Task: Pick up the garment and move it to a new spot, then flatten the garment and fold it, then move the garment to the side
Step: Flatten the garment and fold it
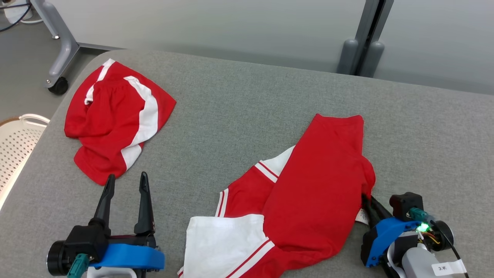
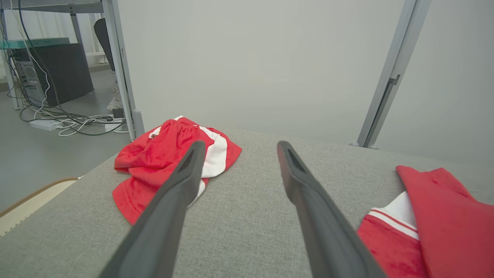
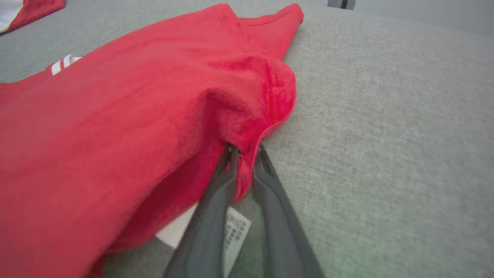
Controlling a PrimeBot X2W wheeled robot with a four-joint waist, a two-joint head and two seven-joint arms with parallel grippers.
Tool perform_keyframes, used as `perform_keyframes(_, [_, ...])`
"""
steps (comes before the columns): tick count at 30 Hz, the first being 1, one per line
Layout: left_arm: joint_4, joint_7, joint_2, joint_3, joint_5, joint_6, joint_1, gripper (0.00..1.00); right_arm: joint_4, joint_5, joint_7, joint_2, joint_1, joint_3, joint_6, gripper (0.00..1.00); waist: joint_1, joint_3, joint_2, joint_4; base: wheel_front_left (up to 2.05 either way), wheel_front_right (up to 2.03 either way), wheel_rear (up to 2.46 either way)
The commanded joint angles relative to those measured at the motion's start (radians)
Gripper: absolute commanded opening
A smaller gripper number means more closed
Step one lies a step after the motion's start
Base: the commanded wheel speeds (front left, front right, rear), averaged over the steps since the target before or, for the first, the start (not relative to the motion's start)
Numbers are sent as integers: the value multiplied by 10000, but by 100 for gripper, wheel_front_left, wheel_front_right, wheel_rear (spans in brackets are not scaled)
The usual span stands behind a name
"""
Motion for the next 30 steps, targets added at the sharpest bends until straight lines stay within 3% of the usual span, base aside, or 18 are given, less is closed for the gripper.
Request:
perform_keyframes(1, [5,-26,-9,46,-19,25,-1,100,55,68,-107,-121,-122,10,2,0,-1,-50,-2,-43,0,0,0])
perform_keyframes(9, [74,-26,-6,107,-6,25,410,100,-542,425,-531,-1155,512,-13,2,0,-1,-703,-2,-594,0,0,0])
perform_keyframes(20, [102,-26,-6,95,5,-20,626,100,-2925,1041,-24,-2906,2642,-1004,2,0,-1,-1092,-2,-1436,0,0,0])
perform_keyframes(24, [120,-26,-2,105,38,-26,684,100,-3531,1271,464,-2781,3443,-1628,2,0,-1,-1208,-2,-1587,0,0,0])
perform_keyframes(25, [126,-26,-6,117,34,-26,707,100,-3763,1322,524,-2662,3578,-1789,2,39,-1,-1249,-2,-1625,0,0,0])
perform_keyframes(26, [133,-28,-5,120,30,-31,728,100,-3994,1316,603,-2593,3733,-1904,2,100,-1,-1279,-2,-1653,0,0,0])
perform_keyframes(30, [163,-28,-8,195,80,-73,835,100,-4986,1289,575,-2119,4109,-2289,2,100,-1,-1448,-2,-1767,0,0,0])
